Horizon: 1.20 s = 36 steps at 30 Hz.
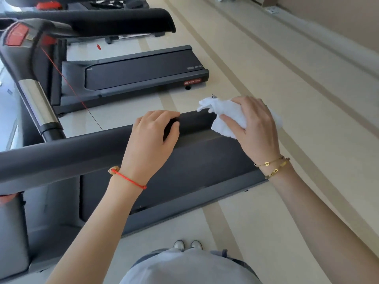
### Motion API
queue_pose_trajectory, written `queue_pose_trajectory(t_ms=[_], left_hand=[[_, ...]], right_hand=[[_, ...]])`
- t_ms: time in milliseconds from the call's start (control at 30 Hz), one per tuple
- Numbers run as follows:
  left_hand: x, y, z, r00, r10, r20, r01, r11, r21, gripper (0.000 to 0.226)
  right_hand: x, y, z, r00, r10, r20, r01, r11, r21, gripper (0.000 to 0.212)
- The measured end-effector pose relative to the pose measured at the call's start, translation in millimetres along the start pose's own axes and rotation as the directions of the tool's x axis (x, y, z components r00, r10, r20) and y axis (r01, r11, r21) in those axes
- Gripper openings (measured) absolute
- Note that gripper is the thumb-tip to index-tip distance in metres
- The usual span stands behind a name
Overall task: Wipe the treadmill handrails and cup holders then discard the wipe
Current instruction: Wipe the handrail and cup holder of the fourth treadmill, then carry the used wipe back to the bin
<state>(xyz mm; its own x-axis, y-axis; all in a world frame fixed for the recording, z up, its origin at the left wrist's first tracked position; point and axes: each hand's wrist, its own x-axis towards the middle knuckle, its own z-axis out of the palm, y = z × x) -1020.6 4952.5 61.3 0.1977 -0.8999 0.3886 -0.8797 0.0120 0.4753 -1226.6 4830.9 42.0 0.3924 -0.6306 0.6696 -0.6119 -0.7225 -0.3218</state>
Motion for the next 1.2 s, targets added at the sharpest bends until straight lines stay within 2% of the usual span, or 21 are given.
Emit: queue_pose_trajectory(t_ms=[133, 267, 567, 900, 1200], left_hand=[[-11.0, 9.6, 5.8, 0.991, 0.13, 0.008, -0.13, 0.99, -0.049, 0.024], [-22.9, 13.4, 17.4, 0.972, 0.216, 0.098, -0.207, 0.974, -0.087, 0.023], [-50.3, -0.7, 42.7, 0.906, 0.282, 0.315, -0.235, 0.955, -0.178, 0.025], [-57.6, 1.0, 77.7, 0.81, 0.394, 0.435, -0.292, 0.913, -0.284, 0.024], [-33.8, 40.0, 120.2, 0.721, 0.508, 0.472, -0.359, 0.856, -0.372, 0.024]], right_hand=[[-38.3, -9.2, -23.7, 0.987, 0.158, 0.024, -0.158, 0.987, -0.007, 0.034], [-80.0, -16.6, -37.6, 0.942, 0.322, 0.098, -0.319, 0.947, -0.043, 0.032], [-156.5, -49.3, -54.0, 0.809, 0.567, 0.151, -0.554, 0.823, -0.123, 0.027], [-208.4, -67.5, -66.6, 0.654, 0.755, 0.047, -0.732, 0.647, -0.211, 0.026], [-238.8, -46.8, -81.8, 0.522, 0.852, -0.038, -0.835, 0.501, -0.227, 0.029]])
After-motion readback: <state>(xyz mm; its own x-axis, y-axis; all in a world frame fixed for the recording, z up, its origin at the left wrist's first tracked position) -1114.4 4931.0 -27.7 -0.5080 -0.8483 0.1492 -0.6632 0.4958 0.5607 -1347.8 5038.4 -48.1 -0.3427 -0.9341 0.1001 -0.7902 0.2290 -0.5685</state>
